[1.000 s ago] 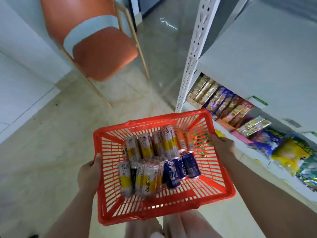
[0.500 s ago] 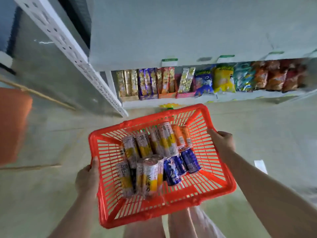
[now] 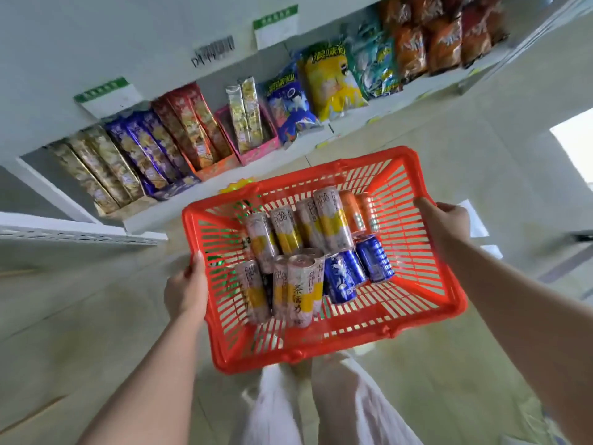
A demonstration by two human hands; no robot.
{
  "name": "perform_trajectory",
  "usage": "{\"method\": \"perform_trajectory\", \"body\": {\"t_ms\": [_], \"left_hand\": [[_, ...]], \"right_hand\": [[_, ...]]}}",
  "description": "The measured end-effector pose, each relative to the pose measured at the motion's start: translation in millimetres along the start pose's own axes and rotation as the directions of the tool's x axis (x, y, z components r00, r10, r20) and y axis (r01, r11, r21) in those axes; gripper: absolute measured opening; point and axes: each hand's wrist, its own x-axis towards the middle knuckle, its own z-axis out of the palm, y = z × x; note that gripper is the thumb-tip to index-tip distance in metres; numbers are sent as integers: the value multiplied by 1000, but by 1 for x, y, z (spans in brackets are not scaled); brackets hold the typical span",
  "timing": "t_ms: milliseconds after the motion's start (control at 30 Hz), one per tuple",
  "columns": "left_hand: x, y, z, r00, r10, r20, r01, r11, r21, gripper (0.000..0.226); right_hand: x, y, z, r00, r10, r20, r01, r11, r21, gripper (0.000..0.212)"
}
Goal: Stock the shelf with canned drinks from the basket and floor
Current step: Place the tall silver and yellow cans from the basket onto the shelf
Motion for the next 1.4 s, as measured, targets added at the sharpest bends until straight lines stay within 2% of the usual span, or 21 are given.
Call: {"method": "perform_trajectory", "body": {"t_ms": [133,367,533,667,767,833,933,1100,1267,1333,1400], "left_hand": [[23,34,55,997,70,20,-70,998,-10,64],[65,76,152,995,90,46,-86,994,-71,50],[102,78,218,996,54,77,-46,994,-96,60],[132,77,268,994,96,59,-90,992,-89,65],[148,81,290,993,105,51,-104,994,-34,67],[160,82,303,993,108,37,-108,994,11,67],[175,80,322,987,163,14,-163,986,39,69],[181,74,336,979,198,-40,-194,978,75,65],[178,84,333,989,143,-25,-131,953,275,63],[173,99,331,995,95,21,-97,935,340,58],[167,116,326,997,36,72,-58,941,334,55]], "right_hand": [[44,29,-7,998,45,-48,-44,999,28,28],[127,70,1,991,101,-93,-96,994,57,35],[186,92,22,989,99,-110,-97,995,30,40],[236,113,49,985,92,-145,-96,995,-20,47],[263,122,65,985,102,-136,-109,993,-44,53],[272,122,78,988,94,-125,-102,993,-56,50],[287,121,97,991,48,-126,-64,990,-128,39],[315,122,113,997,19,-69,-37,962,-271,35],[331,116,118,998,42,37,-16,853,-522,39],[322,104,117,998,50,25,-26,803,-595,44],[303,88,117,1000,15,-20,-24,779,-626,49]]}}
